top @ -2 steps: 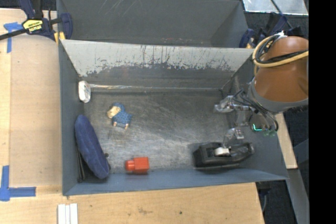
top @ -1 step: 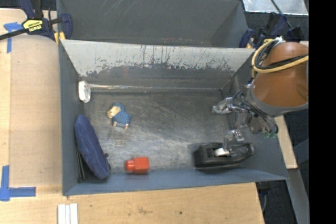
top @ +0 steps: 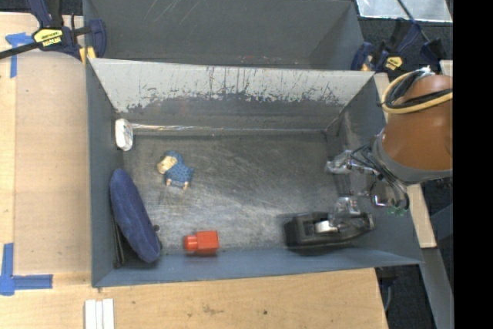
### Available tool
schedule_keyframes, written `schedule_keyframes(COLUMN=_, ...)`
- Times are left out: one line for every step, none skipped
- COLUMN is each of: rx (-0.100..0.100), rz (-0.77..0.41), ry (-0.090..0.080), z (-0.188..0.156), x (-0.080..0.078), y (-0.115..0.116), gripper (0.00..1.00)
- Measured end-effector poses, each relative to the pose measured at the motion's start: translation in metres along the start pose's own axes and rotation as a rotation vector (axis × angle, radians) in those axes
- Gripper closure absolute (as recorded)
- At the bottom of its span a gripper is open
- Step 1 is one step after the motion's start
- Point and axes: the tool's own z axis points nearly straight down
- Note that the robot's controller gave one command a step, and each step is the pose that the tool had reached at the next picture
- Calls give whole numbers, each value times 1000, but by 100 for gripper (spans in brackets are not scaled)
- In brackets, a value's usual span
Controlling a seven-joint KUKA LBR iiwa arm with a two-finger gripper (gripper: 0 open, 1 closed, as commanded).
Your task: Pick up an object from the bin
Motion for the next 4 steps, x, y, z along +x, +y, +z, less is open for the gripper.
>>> schedule_keyframes(rx=3, rz=-18, ry=0, z=0, x=-6, y=4, gripper=0)
schedule_keyframes(rx=8, rz=-53, ry=0, z=-2, x=3, y=23, gripper=0)
schedule_keyframes(rx=3, rz=38, ry=0, z=0, x=1, y=18, gripper=0)
schedule_keyframes(rx=0, rz=47, ry=30, z=-25, x=9, y=42, gripper=0)
